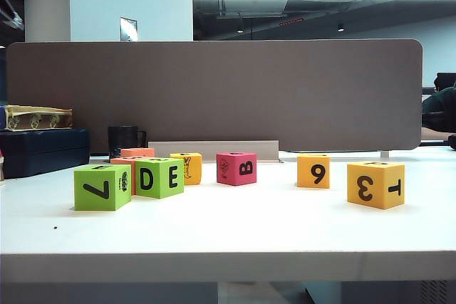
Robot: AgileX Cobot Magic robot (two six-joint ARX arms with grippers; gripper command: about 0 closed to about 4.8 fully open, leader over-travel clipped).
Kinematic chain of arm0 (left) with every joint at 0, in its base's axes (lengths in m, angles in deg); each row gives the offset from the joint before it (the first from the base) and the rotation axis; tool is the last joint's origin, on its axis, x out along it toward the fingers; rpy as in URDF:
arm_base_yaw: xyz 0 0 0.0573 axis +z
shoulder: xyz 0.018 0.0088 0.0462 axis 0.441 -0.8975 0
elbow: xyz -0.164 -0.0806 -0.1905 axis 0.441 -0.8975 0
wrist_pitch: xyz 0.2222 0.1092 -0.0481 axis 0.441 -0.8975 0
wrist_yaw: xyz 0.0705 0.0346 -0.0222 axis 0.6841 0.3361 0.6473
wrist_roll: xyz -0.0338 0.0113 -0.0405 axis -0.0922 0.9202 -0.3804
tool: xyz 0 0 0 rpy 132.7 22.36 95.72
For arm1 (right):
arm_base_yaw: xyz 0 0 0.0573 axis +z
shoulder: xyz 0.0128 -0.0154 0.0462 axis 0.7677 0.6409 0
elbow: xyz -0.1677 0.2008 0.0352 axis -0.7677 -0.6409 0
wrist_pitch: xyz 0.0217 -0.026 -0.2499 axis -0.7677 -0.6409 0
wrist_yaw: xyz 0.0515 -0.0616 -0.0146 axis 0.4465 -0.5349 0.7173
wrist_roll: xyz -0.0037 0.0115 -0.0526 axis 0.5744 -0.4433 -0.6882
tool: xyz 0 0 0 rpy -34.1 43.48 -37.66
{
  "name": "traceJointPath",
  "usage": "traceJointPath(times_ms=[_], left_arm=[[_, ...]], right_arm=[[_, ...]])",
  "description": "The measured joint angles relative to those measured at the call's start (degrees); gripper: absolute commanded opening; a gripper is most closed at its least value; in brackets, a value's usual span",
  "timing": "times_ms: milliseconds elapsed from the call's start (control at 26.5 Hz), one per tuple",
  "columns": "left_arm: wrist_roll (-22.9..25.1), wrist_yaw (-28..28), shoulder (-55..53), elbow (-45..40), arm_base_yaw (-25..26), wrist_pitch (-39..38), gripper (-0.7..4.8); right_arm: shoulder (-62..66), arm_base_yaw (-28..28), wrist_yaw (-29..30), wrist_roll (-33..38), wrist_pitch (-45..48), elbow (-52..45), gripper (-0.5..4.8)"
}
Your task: Select the appropriate blocks from the scattered letter blocks on the table and arrange them in a row to spell out "DEEP".
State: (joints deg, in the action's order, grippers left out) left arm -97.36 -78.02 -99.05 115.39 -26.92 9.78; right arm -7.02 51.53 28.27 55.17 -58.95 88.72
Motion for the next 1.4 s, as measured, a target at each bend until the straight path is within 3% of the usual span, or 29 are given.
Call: traceJointPath(times_ms=[189, 490, 604, 679, 905, 1094, 1396], left_arm=[[2.75, -0.02, -11.82, 9.35, -0.02, 0.44, -0.06], [7.41, -0.02, -22.29, 18.95, -0.57, 0.37, 0.02], [9.77, -0.02, -25.83, 22.60, -1.46, 0.35, 0.60], [11.02, 0.11, -28.22, 24.79, -2.19, 0.35, 0.68], [12.44, 0.13, -35.32, 29.24, -3.28, -1.09, 0.68], [17.16, 1.99, -39.39, 31.04, -4.37, -1.66, 0.94], [18.05, 4.02, -44.33, 39.54, -4.37, -1.68, 1.15]], right_arm=[[0.00, 0.02, 0.00, 0.02, 0.28, 0.00, -0.05], [0.00, 0.00, 0.00, 0.00, 0.35, 0.00, -0.05], [0.02, 0.00, 0.02, 0.02, 0.76, 0.00, -0.05], [0.00, 0.00, 0.02, 0.02, 2.38, 0.00, -0.05], [0.00, -0.02, 0.02, 0.00, 6.21, 1.36, -0.05], [0.00, -0.02, 0.02, 0.00, 6.19, 1.66, -0.05], [0.00, -0.02, 0.02, 0.02, 6.16, 1.66, -0.05]])
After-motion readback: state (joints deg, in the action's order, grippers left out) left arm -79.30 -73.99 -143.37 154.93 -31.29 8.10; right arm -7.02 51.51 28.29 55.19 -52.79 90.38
